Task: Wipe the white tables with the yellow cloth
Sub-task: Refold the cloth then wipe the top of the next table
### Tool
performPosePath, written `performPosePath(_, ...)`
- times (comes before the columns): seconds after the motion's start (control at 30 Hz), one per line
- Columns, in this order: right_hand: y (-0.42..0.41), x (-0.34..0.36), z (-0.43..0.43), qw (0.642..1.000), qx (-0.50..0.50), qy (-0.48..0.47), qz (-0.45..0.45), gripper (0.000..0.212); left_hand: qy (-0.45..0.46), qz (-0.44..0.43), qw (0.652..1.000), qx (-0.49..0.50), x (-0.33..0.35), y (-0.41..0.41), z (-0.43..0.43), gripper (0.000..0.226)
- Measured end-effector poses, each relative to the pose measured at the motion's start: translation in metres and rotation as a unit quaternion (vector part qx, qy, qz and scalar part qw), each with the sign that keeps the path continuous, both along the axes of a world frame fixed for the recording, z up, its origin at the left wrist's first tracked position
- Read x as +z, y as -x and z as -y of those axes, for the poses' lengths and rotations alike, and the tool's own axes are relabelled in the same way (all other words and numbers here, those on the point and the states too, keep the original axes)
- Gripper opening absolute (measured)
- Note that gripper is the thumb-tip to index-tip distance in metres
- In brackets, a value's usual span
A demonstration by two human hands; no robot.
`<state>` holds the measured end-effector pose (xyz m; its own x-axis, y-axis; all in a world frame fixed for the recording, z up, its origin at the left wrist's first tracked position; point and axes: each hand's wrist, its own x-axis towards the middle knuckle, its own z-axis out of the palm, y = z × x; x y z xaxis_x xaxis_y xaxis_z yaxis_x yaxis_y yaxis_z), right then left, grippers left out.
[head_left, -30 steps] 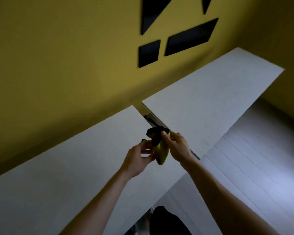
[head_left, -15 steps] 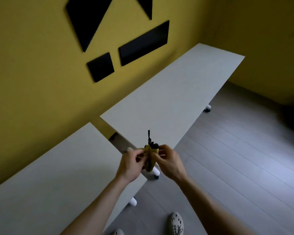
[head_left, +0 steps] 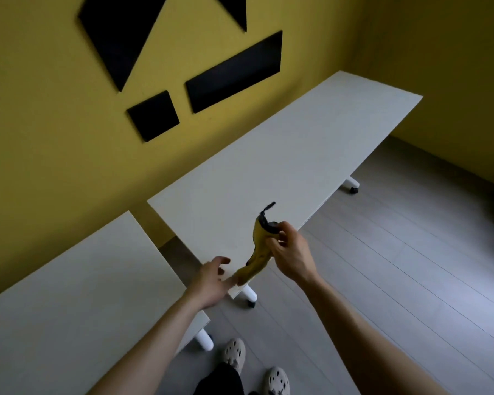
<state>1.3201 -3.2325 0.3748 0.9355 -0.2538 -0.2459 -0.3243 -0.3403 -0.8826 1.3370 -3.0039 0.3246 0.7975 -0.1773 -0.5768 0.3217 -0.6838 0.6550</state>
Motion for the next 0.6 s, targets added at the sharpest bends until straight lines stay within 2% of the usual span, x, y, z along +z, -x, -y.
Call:
performPosePath(0.03,-0.005,0.001,-0.001,1.000,0.014,0.003,-0.002,0.018,-0.033,0.023,0.999,-0.016,-0.008,-0.007,-0.003,0.063)
performPosePath(0.07,-0.010,0.002,-0.001,1.000,0.028,0.010,-0.004,0.018,-0.017,0.024,1.000,0.008,-0.014,-0.016,-0.006,0.066)
performPosePath(0.13,-0.020,0.008,-0.002,0.998,0.054,0.031,-0.007,0.017,0.065,-0.001,0.994,0.086,-0.017,-0.035,-0.008,0.068)
performPosePath(0.2,-0.030,0.012,-0.001,0.997,0.071,0.036,-0.009,0.018,0.110,0.007,0.988,0.105,-0.019,-0.060,-0.010,0.071)
performPosePath(0.3,-0.046,0.018,0.000,0.993,0.113,0.019,-0.022,0.017,0.170,0.022,0.985,0.032,-0.017,-0.088,-0.013,0.079)
performPosePath(0.4,-0.065,0.020,-0.001,0.988,0.146,0.010,-0.040,0.021,0.239,-0.034,0.970,-0.005,-0.001,-0.111,-0.018,0.078)
performPosePath(0.5,-0.078,0.014,0.001,0.983,0.164,0.012,-0.076,0.022,0.213,-0.062,0.971,-0.084,0.010,-0.131,-0.028,0.052)
performPosePath(0.6,-0.080,0.002,0.006,0.979,0.165,-0.018,-0.120,0.020,0.151,-0.077,0.971,-0.166,0.014,-0.151,-0.032,0.042)
